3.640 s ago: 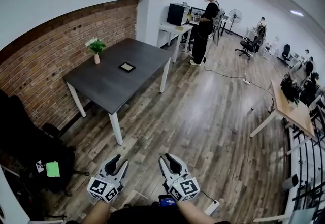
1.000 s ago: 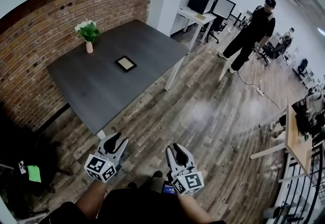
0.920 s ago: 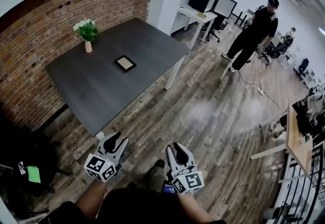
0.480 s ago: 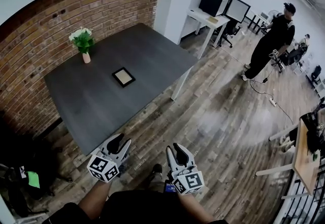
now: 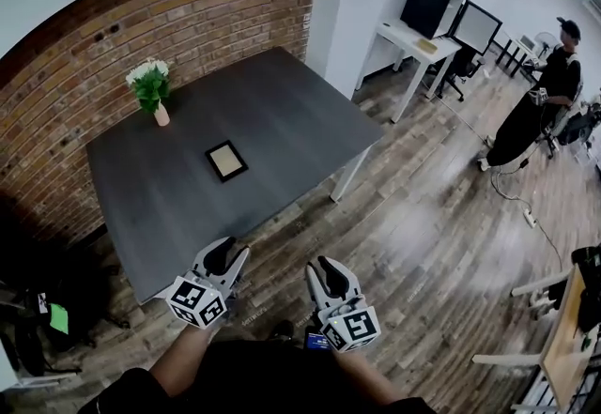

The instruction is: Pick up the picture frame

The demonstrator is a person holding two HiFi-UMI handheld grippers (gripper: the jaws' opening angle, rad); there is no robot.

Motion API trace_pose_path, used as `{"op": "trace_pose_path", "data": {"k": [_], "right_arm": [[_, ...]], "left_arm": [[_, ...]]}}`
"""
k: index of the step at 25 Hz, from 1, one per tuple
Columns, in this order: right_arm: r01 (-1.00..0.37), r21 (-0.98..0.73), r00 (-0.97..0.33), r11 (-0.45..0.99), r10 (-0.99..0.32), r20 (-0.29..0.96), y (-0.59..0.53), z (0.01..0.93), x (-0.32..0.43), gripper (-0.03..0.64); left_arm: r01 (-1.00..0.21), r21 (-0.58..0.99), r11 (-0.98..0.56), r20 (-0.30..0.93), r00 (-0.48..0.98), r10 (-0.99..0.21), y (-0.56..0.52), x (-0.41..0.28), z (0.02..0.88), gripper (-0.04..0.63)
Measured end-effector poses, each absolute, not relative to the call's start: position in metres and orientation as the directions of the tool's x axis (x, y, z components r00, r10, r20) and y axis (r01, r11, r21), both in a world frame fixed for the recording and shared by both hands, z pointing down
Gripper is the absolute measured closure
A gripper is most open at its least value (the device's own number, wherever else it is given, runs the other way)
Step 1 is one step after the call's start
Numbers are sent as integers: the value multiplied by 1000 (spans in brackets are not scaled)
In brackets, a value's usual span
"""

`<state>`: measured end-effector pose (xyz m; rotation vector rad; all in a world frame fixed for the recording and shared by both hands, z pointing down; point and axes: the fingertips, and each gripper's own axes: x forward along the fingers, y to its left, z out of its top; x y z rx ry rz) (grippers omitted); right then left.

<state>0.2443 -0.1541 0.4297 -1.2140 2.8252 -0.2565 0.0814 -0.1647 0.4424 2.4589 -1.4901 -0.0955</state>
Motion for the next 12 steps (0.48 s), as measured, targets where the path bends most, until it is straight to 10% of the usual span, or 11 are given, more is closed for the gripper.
{"op": "trace_pose_path", "data": {"k": [12], "right_arm": [[-689,-226,-712,688,-701,35,-269,446,247,509]], "left_arm": [[-895,299,-331,134,383,-914,-257,67,476,462]]}}
